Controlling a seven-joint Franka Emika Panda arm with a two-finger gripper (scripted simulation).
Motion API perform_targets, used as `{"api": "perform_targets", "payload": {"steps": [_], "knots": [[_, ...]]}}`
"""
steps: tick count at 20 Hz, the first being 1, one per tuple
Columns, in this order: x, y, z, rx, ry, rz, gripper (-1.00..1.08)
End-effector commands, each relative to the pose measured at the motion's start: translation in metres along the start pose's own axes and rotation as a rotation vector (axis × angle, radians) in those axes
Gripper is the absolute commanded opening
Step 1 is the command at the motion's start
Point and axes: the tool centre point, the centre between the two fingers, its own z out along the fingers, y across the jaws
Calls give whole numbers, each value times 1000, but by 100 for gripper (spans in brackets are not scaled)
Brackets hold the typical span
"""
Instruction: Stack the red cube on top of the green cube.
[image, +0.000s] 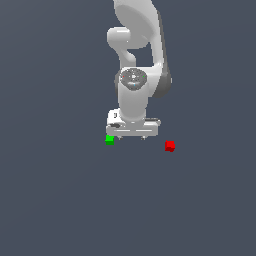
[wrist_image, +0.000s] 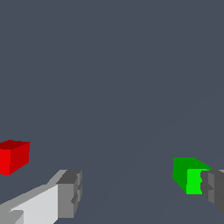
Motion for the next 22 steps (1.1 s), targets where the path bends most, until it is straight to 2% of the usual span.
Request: {"api": "perform_targets", "payload": {"steps": [1, 6, 11, 16, 22], "knots": [[0, 0, 0, 0, 0, 0, 100], [-2, -7, 3, 0, 2, 4, 100], [-7, -30, 11, 0, 7, 14, 100], [-16, -66, 25, -1, 15, 31, 100], [-26, -123, 48, -2, 27, 59, 100]]}}
